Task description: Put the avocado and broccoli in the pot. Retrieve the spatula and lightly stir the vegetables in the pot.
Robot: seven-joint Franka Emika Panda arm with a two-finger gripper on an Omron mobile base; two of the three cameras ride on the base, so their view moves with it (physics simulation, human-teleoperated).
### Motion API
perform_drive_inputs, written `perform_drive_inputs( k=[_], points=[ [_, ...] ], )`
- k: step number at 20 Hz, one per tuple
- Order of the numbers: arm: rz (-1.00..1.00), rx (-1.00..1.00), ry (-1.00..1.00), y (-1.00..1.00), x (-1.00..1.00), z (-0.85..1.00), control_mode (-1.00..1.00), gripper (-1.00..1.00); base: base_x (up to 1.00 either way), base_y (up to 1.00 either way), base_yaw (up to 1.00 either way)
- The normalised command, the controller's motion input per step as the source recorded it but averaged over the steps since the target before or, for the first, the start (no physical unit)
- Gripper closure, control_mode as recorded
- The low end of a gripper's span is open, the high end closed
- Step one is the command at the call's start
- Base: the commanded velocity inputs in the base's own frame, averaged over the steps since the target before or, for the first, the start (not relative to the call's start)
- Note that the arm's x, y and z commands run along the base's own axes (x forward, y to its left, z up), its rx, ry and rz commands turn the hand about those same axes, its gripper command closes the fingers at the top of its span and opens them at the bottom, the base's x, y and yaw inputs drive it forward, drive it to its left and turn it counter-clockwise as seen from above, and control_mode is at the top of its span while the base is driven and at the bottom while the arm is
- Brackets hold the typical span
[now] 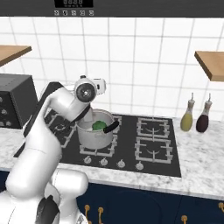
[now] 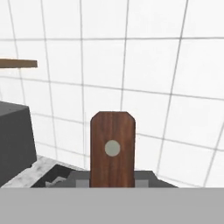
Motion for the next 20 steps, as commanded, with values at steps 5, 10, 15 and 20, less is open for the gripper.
perform_drive_inputs(
  k=[5,10,15,20],
  points=[
    [0.0,0.0,0.05,0.0,0.8,-0.69,-1.0,1.0,0.0,0.0,0.0],
    [0.0,0.0,0.04,0.0,0.44,-0.73,-1.0,1.0,0.0,0.0,0.0],
    [0.0,0.0,0.0,0.0,0.5,-0.56,-1.0,1.0,0.0,0.0,0.0],
    [0.0,0.0,0.0,-0.06,0.7,-0.53,-1.0,1.0,0.0,0.0,0.0]
  ],
)
